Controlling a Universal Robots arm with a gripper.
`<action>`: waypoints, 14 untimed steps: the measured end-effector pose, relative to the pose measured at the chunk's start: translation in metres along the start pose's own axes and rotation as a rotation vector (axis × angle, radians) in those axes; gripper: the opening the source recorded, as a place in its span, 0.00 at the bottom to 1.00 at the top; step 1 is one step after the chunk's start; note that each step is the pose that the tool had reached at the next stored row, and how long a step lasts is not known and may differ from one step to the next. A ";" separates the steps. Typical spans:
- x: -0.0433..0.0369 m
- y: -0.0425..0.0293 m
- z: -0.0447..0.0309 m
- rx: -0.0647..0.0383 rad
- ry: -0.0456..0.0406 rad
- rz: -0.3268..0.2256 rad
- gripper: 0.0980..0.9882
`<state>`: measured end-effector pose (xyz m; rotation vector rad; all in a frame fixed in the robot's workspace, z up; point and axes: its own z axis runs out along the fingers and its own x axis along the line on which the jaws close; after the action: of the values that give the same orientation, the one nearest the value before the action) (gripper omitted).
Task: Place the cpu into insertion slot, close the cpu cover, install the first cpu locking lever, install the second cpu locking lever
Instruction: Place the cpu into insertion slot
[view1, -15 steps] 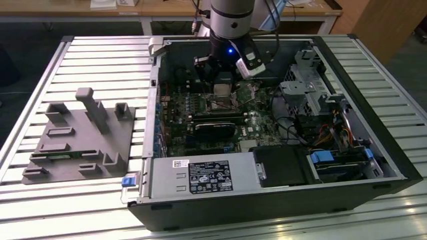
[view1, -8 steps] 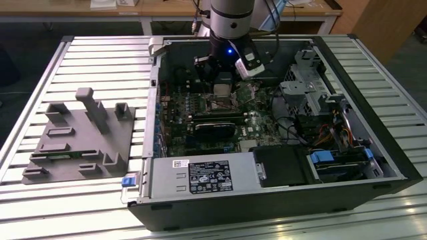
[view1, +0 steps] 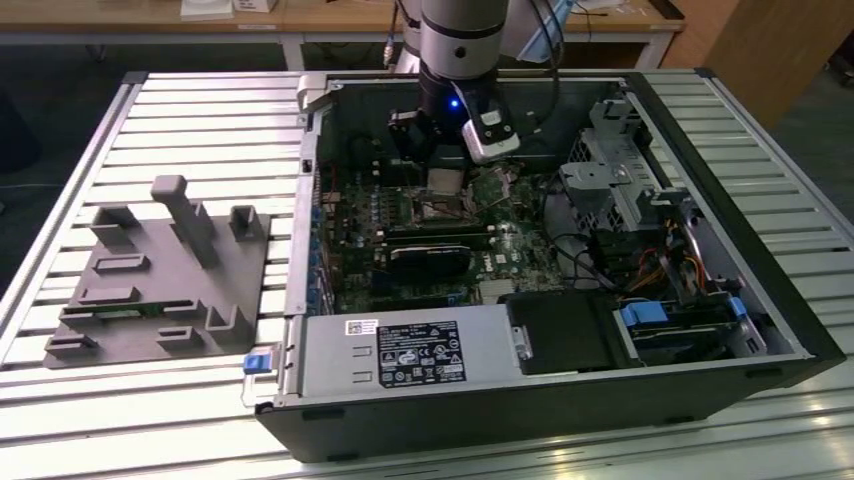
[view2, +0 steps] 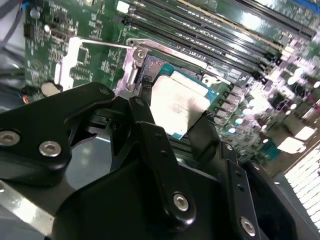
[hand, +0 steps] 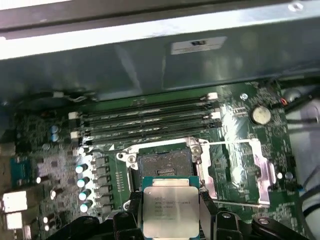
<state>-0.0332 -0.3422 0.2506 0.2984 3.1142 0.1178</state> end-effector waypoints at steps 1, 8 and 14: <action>0.0000 0.0000 0.0002 0.000 -0.0015 0.019 0.50; 0.0000 -0.0001 0.0015 0.001 -0.0110 0.145 0.50; 0.0000 -0.0002 0.0023 0.001 -0.0194 0.254 0.50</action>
<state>-0.0332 -0.3422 0.2483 0.6892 3.0419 0.1142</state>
